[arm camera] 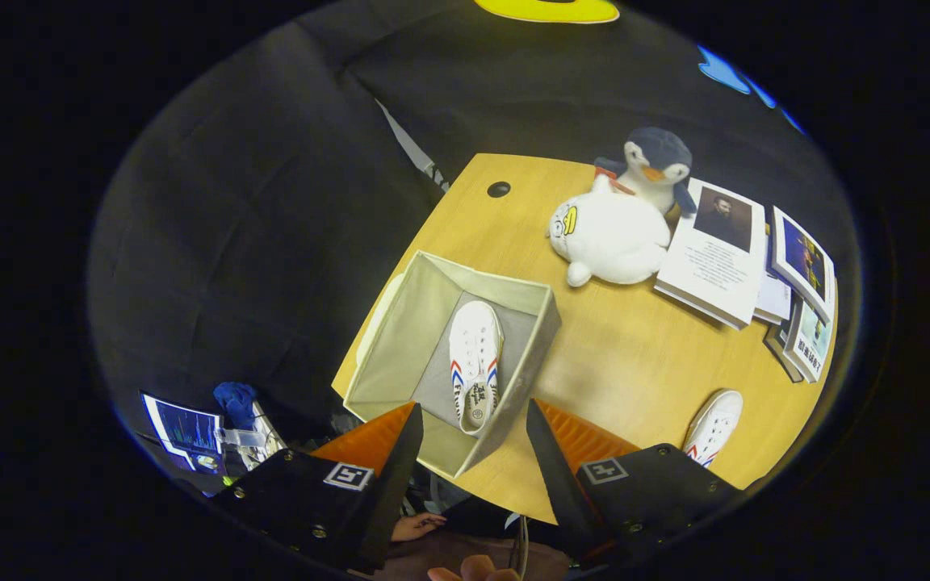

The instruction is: Open the storage box then place both shoes into the box .Put the left shoe in first, then the right shoe, with the right side of both shoes facing outward in a uniform manner.

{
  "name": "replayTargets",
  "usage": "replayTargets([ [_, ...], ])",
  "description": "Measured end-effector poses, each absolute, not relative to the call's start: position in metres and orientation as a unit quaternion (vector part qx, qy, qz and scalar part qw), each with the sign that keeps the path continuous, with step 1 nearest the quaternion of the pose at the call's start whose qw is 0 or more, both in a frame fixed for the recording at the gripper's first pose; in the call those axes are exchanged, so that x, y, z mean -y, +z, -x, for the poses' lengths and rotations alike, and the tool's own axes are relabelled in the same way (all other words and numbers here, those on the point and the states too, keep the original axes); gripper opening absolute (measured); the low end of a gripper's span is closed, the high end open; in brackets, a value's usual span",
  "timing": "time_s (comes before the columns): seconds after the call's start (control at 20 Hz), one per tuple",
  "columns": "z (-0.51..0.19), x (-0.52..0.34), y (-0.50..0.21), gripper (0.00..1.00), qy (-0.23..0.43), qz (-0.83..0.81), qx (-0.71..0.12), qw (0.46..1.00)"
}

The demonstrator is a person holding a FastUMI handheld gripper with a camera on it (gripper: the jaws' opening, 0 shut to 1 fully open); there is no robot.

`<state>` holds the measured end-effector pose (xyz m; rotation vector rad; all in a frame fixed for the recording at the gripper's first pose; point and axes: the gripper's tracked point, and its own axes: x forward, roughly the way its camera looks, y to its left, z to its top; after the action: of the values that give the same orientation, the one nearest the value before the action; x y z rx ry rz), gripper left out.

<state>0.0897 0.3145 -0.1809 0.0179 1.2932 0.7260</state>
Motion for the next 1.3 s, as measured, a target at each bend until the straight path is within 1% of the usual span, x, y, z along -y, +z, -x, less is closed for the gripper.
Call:
replayTargets([
  [0.15, -0.089, -0.283, -0.178, 0.79, 0.321, -0.013, -0.583, 0.746],
  [0.45, -0.087, -0.222, -0.187, 0.79, 0.291, -0.053, -0.598, 0.745],
  [0.75, -0.076, -0.158, -0.201, 0.79, 0.242, -0.073, -0.607, 0.754],
  [0.8, -0.075, -0.147, -0.208, 0.8, 0.23, -0.078, -0.61, 0.754],
  [0.85, -0.077, -0.134, -0.213, 0.86, 0.219, -0.083, -0.613, 0.755],
  [0.9, -0.076, -0.124, -0.219, 0.89, 0.209, -0.087, -0.616, 0.755],
  [1.0, -0.075, -0.1, -0.235, 0.9, 0.187, -0.091, -0.623, 0.754],
  [1.05, -0.074, -0.089, -0.243, 0.96, 0.178, -0.095, -0.626, 0.753],
  [1.3, -0.066, -0.037, -0.285, 0.96, 0.135, -0.102, -0.645, 0.746],
])
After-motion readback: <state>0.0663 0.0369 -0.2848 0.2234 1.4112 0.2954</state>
